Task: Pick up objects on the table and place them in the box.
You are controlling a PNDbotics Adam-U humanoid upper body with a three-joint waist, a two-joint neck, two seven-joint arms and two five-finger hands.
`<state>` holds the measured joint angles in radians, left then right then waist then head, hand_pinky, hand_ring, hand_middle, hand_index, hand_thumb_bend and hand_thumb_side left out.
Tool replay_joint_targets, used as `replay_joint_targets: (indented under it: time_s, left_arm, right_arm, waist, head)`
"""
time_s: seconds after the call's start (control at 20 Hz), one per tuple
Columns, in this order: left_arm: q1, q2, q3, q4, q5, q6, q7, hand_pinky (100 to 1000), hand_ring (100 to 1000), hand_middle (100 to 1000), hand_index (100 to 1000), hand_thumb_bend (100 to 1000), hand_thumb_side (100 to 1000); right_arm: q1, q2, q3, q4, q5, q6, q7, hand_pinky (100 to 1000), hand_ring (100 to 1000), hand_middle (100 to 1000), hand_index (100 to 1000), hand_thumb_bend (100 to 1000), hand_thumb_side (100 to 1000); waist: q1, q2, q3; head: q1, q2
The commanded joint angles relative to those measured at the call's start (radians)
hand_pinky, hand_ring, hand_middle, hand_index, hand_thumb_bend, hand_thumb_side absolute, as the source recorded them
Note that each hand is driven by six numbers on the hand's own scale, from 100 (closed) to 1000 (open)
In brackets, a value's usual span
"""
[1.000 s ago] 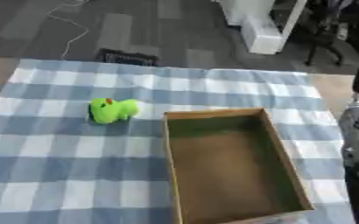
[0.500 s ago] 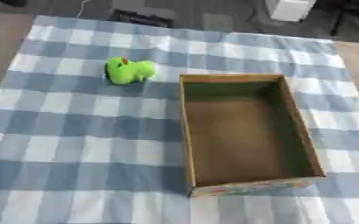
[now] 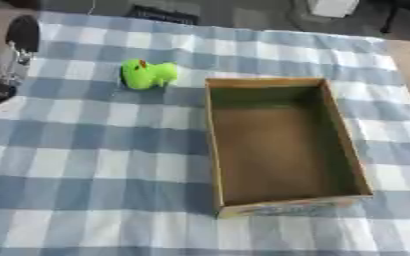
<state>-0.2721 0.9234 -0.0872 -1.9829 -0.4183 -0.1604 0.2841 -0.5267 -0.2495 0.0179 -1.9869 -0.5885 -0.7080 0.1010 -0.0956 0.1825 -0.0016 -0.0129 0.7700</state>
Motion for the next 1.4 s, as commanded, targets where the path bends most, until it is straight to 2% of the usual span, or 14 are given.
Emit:
replay_joint_targets:
  time_s: [0.05,0.3,0.4,0.5,0.6,0.65,0.7,1.05,1.4]
  left_arm:
    - [-0.033,0.062,-0.012,-0.001,-0.06,0.015,-0.002,654,687,807,778,100,930]
    - [-0.1,0.079,-0.063,0.097,-0.153,-0.023,0.0,686,717,813,775,100,928]
    - [-0.127,0.082,-0.087,0.153,-0.192,-0.04,-0.013,706,730,818,782,107,879]
    - [-0.152,0.084,-0.107,0.204,-0.226,-0.056,-0.027,718,737,823,792,120,906]
    - [-0.176,0.088,-0.124,0.251,-0.275,-0.083,-0.035,748,758,825,830,134,825]
    - [-0.187,0.087,-0.129,0.278,-0.303,-0.098,-0.035,759,765,824,827,143,871]
    - [-0.198,0.085,-0.134,0.308,-0.333,-0.114,-0.032,761,767,823,827,143,869]
    - [-0.262,0.064,-0.148,0.512,-0.466,-0.192,0.004,788,786,818,813,148,873]
    - [-0.309,0.052,-0.134,0.683,-0.575,-0.232,0.019,804,800,817,811,152,874]
  right_arm:
    - [-0.008,-0.023,0.0,-0.013,0.002,0.005,0.001,549,465,478,670,100,625]
    - [-0.009,-0.02,0.004,-0.013,-0.002,0.007,0.003,549,465,478,670,100,648]
    - [-0.011,-0.019,0.005,-0.013,-0.004,0.009,0.003,549,465,478,670,100,653]
    - [-0.012,-0.017,0.006,-0.013,-0.005,0.011,0.003,549,465,479,671,100,655]
    - [-0.014,-0.017,0.007,-0.013,-0.006,0.012,0.004,549,465,479,670,100,655]
    - [-0.015,-0.016,0.007,-0.013,-0.007,0.013,0.004,550,465,479,671,100,656]
    - [-0.017,-0.015,0.007,-0.013,-0.007,0.014,0.003,550,465,478,671,100,656]
    - [-0.03,-0.001,0.008,-0.013,-0.012,0.023,0.0,550,466,479,673,100,656]
    - [-0.055,0.029,0.008,-0.013,-0.019,0.044,-0.005,551,467,479,676,100,658]
  waist:
    - [0.01,-0.013,-0.003]
    - [0.012,-0.015,-0.01]
    - [0.013,-0.015,-0.013]
    - [0.015,-0.014,-0.015]
    - [0.017,-0.014,-0.018]
    - [0.017,-0.013,-0.019]
    - [0.018,-0.013,-0.021]
    - [0.019,-0.007,-0.035]
    - [0.019,0.007,-0.061]
  head:
    - [0.004,0.0]
    - [0.008,0.0]
    - [0.015,0.0]
    - [0.015,0.0]
    - [0.011,0.0]
    - [0.011,0.0]
    - [0.012,0.0]
    - [0.02,-0.002]
    - [0.036,-0.044]
